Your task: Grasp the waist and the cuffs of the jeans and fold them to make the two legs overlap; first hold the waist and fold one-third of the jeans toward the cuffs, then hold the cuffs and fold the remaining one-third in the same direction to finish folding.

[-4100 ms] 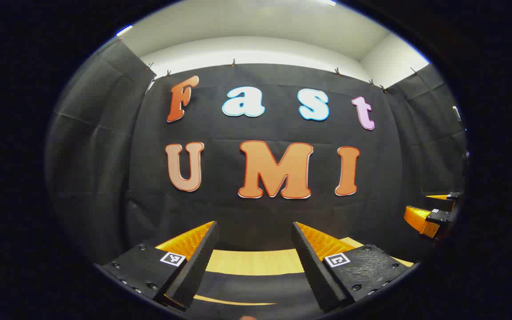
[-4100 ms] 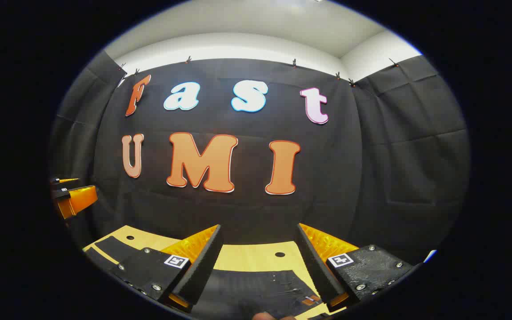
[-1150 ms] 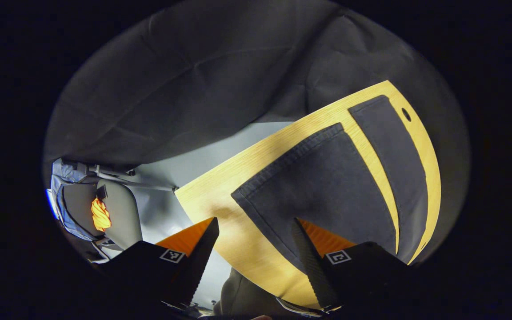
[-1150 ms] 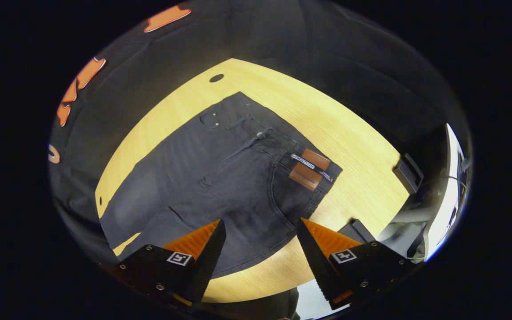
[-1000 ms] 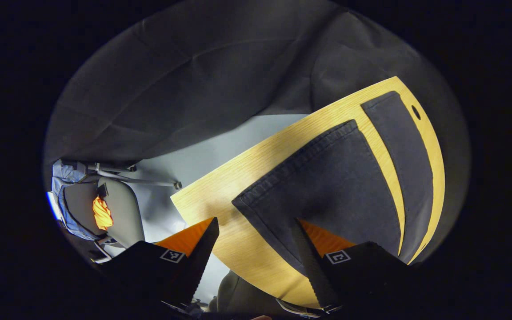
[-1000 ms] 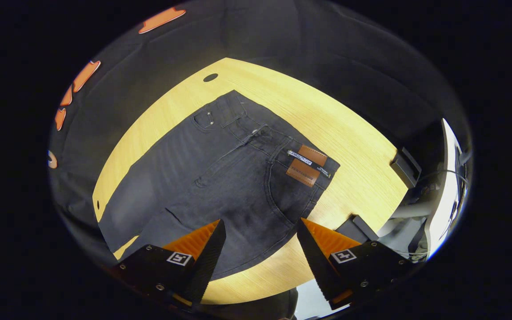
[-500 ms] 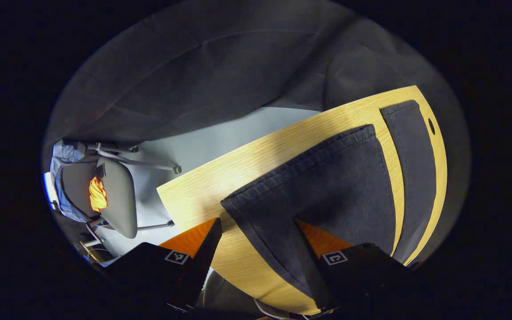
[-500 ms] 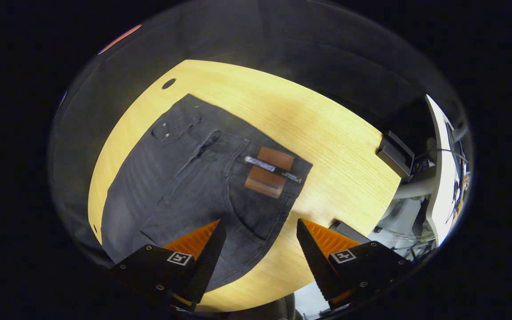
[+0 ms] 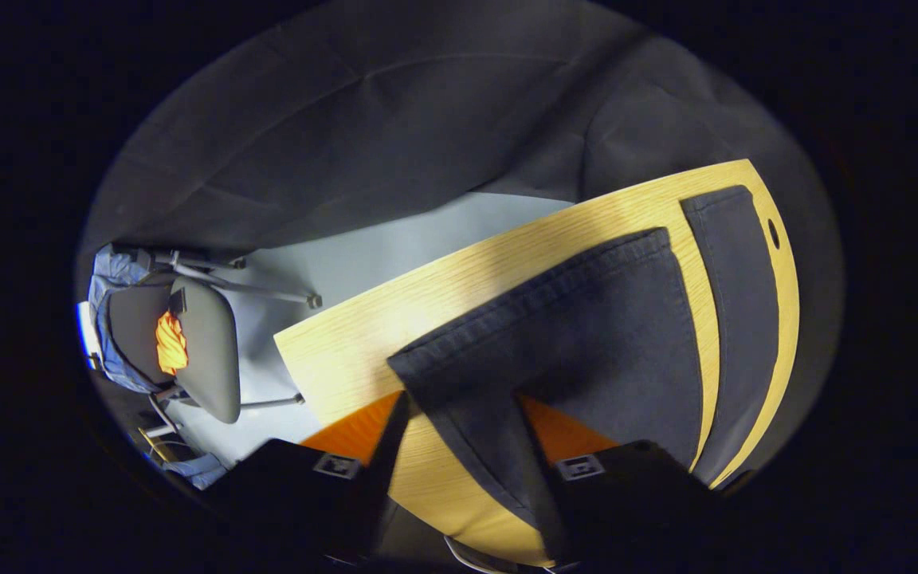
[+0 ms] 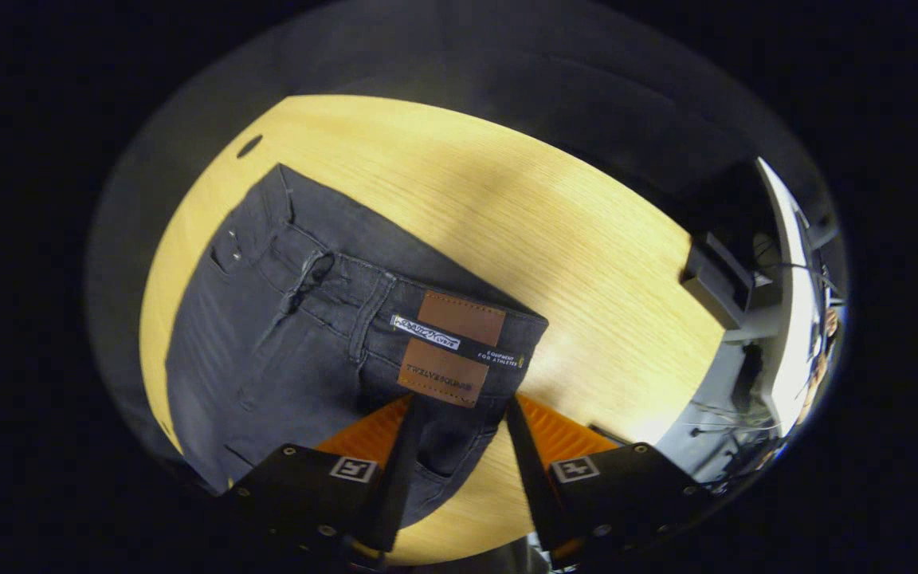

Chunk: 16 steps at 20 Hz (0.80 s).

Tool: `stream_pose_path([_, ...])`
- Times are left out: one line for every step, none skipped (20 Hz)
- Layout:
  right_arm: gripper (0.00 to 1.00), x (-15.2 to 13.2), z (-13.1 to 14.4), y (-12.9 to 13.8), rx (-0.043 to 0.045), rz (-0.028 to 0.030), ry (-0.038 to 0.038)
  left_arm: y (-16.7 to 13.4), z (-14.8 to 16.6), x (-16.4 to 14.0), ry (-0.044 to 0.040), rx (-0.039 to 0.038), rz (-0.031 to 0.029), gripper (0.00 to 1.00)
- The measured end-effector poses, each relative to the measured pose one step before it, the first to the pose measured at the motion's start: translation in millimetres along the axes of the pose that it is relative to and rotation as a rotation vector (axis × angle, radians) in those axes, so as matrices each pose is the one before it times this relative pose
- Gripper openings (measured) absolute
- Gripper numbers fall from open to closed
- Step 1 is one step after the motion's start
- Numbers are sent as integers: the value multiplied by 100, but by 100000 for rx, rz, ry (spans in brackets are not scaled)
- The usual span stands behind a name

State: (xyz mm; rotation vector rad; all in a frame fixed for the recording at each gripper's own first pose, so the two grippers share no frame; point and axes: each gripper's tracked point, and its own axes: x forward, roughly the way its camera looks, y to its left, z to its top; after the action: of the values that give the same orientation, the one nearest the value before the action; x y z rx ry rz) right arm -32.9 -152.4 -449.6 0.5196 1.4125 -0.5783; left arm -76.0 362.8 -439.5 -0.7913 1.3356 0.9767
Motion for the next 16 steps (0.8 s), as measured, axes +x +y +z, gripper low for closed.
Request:
stream_pose_path([48, -62, 133, 552, 924, 2488, -1055, -763, 105, 438, -2352, 492, -1536, 33])
stream_pose_path([36, 153, -158, 140, 1903, 2427, -156, -313, 140, -307, -1501, 2059, -837, 5])
stream_pose_path([24, 291, -43, 432, 5688, 7880, 873, 29, 75, 156, -1622, -812, -3515, 5])
stream_pose_path([16, -518, -252, 600, 12638, 5498, 2017, -238, -328, -320, 1647, 990, -4051, 1])
stream_pose_path([8, 56, -194, 939, 11820, 7504, 2217, 221, 188, -433, -1266, -2061, -4801, 1])
stream_pose_path([10, -412, 476, 85, 7393, 4011, 246, -207, 146, -402, -1159, -2487, -4105, 1])
stream_pose_path([8, -154, 66, 981, 1536, 3925, 68, -115, 440, -794, -1431, -1629, -3711, 1])
stream_pose_path([7, -333, 117, 170, -628, 1422, -2346, -528, 265, -584, -1445, -329, -3572, 1])
stream_pose_path([8, -759, 205, 677, -1432, 2218, -2184, -766, 361, -703, -2307, 1038, -3240, 1])
stream_pose_path([7, -969, 330, 1109, 374, 1972, -1951, -753, 438, -688, -1771, 2864, -3051, 1])
stream_pose_path([7, -666, 263, 1295, 575, 2822, -1231, -729, 441, -1040, -2284, 2387, -2648, 1])
stream_pose_path([7, -590, 273, 959, 614, 1118, -726, -834, 648, -705, -2210, 1498, -3009, 1])
stream_pose_path([7, -384, 185, 967, -240, 1465, -353, -807, 933, -434, -1909, 178, -2278, 1])
stream_pose_path([7, -484, 255, 835, -170, 1166, -787, -721, 1195, -211, -1848, -775, -2407, 1])
stream_pose_path([7, -171, 266, 1073, -306, 1856, -510, -988, 944, -371, -1746, -516, -2356, 1])
stream_pose_path([7, -388, 97, 1026, 763, 1527, -426, -767, 819, -253, -967, 365, -831, 1])
